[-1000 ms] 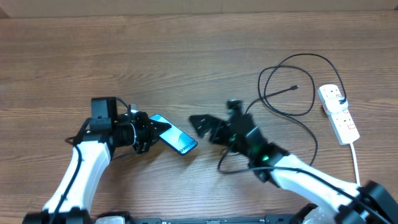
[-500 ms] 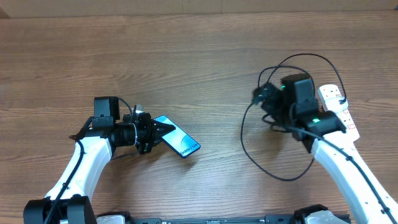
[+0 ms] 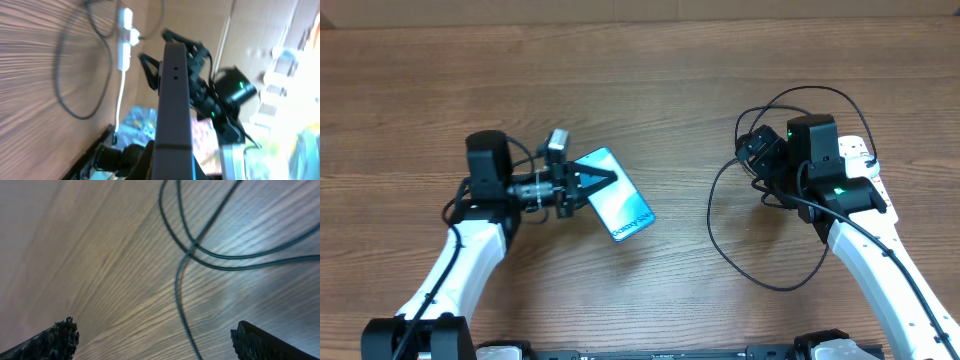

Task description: Plug charger to phone and switch on socket

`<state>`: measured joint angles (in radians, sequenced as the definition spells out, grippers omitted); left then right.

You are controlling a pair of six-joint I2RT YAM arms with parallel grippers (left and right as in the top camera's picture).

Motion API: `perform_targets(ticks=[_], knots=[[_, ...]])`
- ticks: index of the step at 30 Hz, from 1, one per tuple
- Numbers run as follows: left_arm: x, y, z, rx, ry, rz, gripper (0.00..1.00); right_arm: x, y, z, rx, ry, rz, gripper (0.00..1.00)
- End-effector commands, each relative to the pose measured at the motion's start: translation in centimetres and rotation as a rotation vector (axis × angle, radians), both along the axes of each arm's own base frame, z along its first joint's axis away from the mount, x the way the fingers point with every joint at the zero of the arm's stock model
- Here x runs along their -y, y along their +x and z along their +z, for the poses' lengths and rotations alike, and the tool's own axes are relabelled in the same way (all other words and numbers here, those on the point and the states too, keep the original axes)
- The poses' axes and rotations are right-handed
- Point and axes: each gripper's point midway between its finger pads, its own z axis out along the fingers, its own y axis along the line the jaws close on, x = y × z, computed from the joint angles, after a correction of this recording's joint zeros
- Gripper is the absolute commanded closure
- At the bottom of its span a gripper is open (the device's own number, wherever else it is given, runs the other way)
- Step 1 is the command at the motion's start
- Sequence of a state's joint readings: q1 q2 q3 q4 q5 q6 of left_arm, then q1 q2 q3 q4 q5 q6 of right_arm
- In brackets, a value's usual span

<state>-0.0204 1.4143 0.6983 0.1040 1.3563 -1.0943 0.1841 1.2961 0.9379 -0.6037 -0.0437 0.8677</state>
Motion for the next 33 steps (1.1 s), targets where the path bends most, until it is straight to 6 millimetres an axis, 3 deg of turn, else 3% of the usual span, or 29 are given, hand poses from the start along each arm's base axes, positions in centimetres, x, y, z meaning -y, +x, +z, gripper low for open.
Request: perform_targets(ticks=[1, 5, 18, 23, 33], knots=[[2.4, -1.2, 1.7, -0.09, -0.055, -0.096, 0.96, -0.7, 0.5, 1.6, 0.043, 0.037, 0.02, 0.0], [4.1, -0.7, 2.0, -0.084, -0.066, -0.121, 0.96, -0.7, 0.5, 1.6, 0.043, 0.036, 0.021, 0.0], [5.9, 2.5, -1.0, -0.211, -0.104, -0.257, 0.96, 0.1, 0.2, 1.1, 0.024, -0.002, -0.006, 0.0], [7.0, 2.2, -1.0, -0.209, -0.106, -0.31, 0.96, 1.6, -0.3, 0.4, -0.015, -0.027, -0.071, 0.0], [7.0, 2.2, -1.0, -0.205, -0.105, -0.311, 0.96, 3.4, -0.4, -1.2, -0.132, -0.052, -0.115, 0.02]])
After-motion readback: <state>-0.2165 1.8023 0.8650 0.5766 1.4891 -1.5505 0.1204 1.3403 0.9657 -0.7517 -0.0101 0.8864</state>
